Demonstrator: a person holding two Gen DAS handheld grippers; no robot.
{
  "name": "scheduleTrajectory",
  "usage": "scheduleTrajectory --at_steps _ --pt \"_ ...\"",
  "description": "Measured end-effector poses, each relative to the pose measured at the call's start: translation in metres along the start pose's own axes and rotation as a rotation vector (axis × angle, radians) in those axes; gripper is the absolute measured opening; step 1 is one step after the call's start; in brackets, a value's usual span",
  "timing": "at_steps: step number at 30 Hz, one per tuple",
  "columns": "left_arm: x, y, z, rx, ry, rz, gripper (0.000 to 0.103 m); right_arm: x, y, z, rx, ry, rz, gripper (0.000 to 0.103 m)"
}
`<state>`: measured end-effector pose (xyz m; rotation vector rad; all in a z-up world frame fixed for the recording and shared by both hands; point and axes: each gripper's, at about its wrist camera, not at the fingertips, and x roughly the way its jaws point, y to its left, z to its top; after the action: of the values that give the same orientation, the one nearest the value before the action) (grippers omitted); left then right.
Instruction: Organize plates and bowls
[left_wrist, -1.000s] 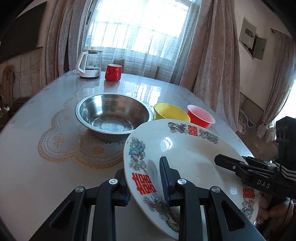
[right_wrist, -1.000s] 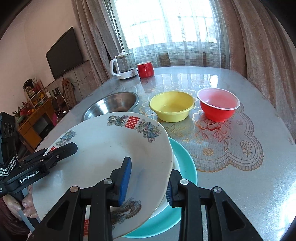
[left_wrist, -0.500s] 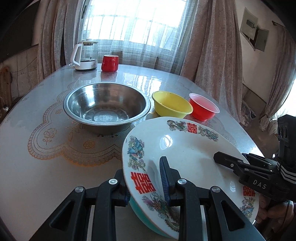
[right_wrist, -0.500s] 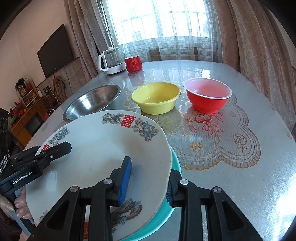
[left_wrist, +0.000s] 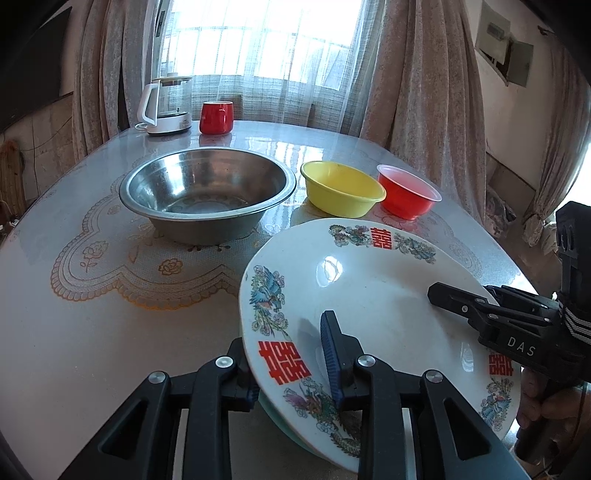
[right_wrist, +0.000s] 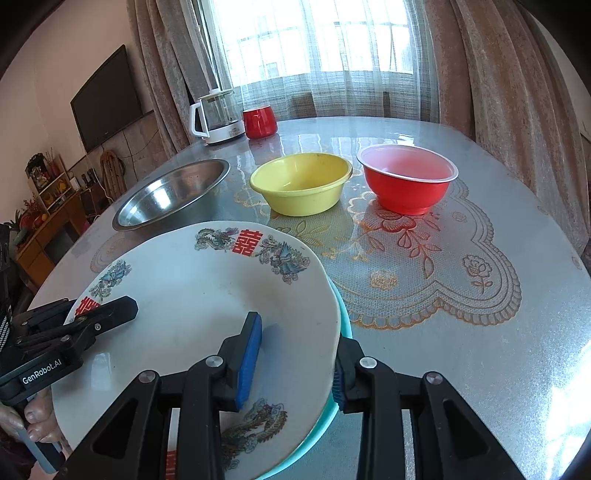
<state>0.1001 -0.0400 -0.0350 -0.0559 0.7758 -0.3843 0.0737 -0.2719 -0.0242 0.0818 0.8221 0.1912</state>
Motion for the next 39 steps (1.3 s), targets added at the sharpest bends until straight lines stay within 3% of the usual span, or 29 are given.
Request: scheduleTrajectory --at_steps 17,28,32,39 --pt "-0.002 -0.011 -0.003 0.016 -0.025 0.105 0.035 0.003 0.0 0.001 0.013 0.007 -0.014 0.036" --pt "-0.014 -0.014 -0.008 0.011 -0.045 0.146 0.037 -0.018 -0.002 -0.008 0.047 -0.002 0.021 0.04" --pt "-0.015 -0.015 -0.009 0.014 -0.049 0.162 0.037 -0.022 0.001 -0.013 0.029 -0.019 -0.004 0.032" --pt "-0.013 -0.016 -0.009 0.001 -0.039 0.174 0.037 -0.021 0.0 -0.014 0.039 -0.031 -0.006 0.03"
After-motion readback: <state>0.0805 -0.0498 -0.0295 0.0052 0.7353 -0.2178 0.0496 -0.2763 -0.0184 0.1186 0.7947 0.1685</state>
